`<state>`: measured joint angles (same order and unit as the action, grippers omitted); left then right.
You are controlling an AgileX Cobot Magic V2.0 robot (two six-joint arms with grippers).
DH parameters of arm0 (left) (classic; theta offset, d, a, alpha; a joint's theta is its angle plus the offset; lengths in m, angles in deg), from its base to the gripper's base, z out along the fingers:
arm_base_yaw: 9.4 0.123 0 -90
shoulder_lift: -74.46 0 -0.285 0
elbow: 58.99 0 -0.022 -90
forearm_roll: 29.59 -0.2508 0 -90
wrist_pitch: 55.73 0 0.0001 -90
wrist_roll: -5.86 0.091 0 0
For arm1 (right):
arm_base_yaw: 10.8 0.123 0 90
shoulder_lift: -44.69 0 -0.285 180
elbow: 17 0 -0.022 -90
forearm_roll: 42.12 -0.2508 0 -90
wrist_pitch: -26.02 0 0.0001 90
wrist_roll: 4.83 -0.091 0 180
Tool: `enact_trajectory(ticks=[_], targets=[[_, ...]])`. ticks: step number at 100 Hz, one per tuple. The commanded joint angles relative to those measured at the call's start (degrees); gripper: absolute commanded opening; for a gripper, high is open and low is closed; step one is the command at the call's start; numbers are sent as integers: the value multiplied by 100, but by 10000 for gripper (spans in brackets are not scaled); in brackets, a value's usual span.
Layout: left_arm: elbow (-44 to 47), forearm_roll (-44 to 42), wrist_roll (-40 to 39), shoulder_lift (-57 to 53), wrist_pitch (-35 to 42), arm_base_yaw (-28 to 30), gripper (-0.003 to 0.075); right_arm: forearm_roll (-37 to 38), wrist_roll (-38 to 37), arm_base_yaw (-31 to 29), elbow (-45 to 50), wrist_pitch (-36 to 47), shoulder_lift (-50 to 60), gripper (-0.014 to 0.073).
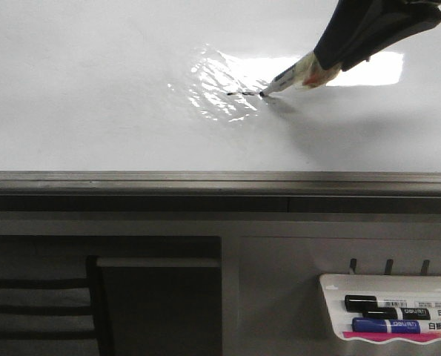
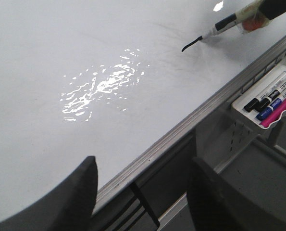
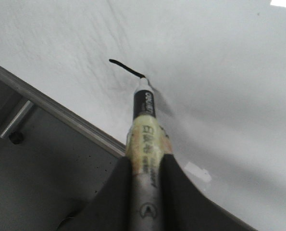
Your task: Write number 7 on whiteboard
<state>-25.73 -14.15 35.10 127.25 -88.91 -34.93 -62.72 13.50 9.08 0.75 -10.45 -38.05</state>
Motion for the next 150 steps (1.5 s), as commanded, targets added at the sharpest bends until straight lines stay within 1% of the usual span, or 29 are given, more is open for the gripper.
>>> enact_trajectory(ticks=[1, 12, 28, 43, 49, 54, 61, 66, 73, 80, 87, 95, 107, 111, 118, 135, 150], targets=[[-139, 125, -47, -34, 406, 19, 385, 163, 7, -99, -147, 317, 82, -64], [-139, 125, -47, -34, 406, 19, 385, 151, 7, 128, -44, 52, 82, -64], [-139, 125, -47, -34, 406, 6, 385, 151, 7, 510, 297, 126, 82, -64], [-139, 143, -47, -34, 427, 6, 385, 139, 74, 590, 178, 119, 159, -64], [-156, 264, -26, 16, 416, 6, 385, 128, 168, 678, 55, -12, 263, -64], [-204, 417, 134, 87, 321, -38, 385, 104, 404, 770, -60, -217, 369, -64], [-337, 671, 561, 291, 42, -177, 385, 104, 837, 914, -214, -554, 524, -64], [-441, 845, 962, 486, -156, -322, 385, 104, 1337, 1011, -301, -812, 643, -64], [-581, 1027, 1387, 796, -338, -589, 385, 104, 2026, 1127, -361, -1120, 801, -64], [-737, 1066, 1724, 1148, -350, -946, 385, 104, 2517, 1196, -370, -1219, 961, -64], [-889, 1066, 1886, 1439, -306, -1246, 385, 104, 2695, 1210, -370, -1219, 1100, -64], [-1090, 1066, 2017, 1810, -76, -1624, 385, 104, 2964, 1210, -370, -1232, 1224, -64], [-1390, 1066, 2203, 2319, 215, -1957, 385, 156, 3323, 1210, -370, -1260, 1268, -64], [-1502, 1066, 2274, 2494, 245, -2045, 385, 154, 3639, 1210, -370, -1322, 1277, -64], [-1651, 1066, 2316, 2758, 355, -2165, 385, 154, 3955, 1210, -370, -1426, 1277, -64], [-2005, 1066, 2342, 3278, 471, -2327, 385, 154, 4074, 1210, -370, -1463, 1277, -64], [-2095, 1066, 2504, 3462, 604, -2425, 385, 154, 4074, 1210, -370, -1463, 1277, -64]])
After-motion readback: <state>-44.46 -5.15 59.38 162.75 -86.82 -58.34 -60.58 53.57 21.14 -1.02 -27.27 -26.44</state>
